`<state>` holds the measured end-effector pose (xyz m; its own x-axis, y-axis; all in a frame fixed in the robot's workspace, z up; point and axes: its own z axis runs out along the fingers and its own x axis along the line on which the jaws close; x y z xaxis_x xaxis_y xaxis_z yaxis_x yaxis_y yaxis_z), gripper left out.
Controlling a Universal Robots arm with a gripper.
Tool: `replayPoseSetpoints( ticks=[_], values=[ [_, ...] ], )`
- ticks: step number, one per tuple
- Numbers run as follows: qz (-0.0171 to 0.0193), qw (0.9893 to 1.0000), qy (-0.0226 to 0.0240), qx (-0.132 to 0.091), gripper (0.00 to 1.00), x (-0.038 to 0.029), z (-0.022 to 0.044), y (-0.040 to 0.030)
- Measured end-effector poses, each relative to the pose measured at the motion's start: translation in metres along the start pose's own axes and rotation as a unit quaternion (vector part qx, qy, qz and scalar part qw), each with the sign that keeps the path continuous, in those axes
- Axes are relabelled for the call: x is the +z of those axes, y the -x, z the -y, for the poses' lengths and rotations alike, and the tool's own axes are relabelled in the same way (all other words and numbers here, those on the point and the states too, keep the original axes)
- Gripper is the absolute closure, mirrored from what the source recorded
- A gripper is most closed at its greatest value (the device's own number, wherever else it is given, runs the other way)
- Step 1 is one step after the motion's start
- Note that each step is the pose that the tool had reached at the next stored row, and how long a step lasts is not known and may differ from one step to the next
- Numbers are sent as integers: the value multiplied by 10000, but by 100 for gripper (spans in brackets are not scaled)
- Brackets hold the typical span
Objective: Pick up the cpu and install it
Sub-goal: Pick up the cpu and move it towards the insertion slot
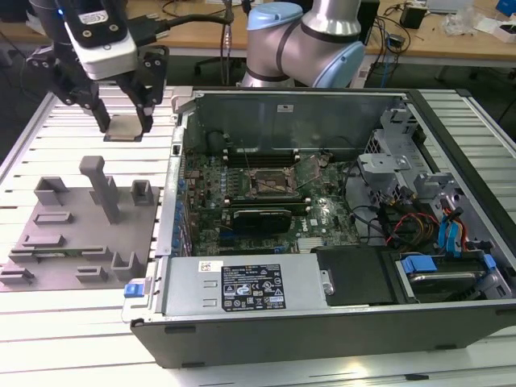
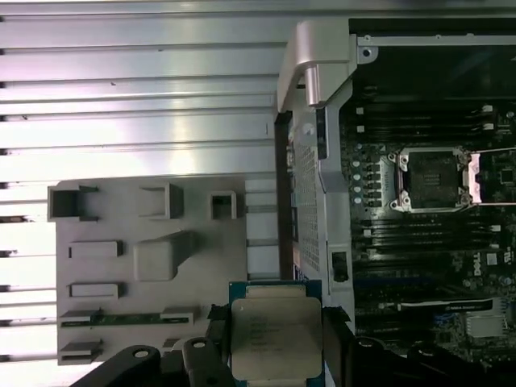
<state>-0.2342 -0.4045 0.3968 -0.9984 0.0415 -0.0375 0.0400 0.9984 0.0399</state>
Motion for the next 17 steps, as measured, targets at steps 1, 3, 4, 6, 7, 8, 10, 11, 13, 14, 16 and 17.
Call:
replayPoseSetpoints(
  ticks=[1, 3, 4, 6, 7, 8, 10, 11, 13, 14, 16, 17],
  values=[
    [0, 10000, 0, 0, 45, 2, -2, 46],
    [0, 10000, 0, -1, 45, 4, -4, 95],
    [0, 10000, 0, 0, 45, 5, -5, 135],
    [0, 10000, 0, 0, 45, 8, -8, 197],
    [0, 10000, 0, 0, 45, 9, -9, 214],
    [0, 10000, 0, 0, 45, 10, -10, 244],
    [0, 10000, 0, -1, 45, 11, -11, 289],
    [0, 10000, 0, 0, 45, 12, -13, 319],
    [0, 10000, 0, 0, 45, 15, -15, 375],
    [0, 10000, 0, 0, 45, 17, -17, 436],
    [0, 10000, 0, 0, 45, 21, -21, 530],
    [0, 10000, 0, 0, 45, 22, -22, 552]
  ],
)
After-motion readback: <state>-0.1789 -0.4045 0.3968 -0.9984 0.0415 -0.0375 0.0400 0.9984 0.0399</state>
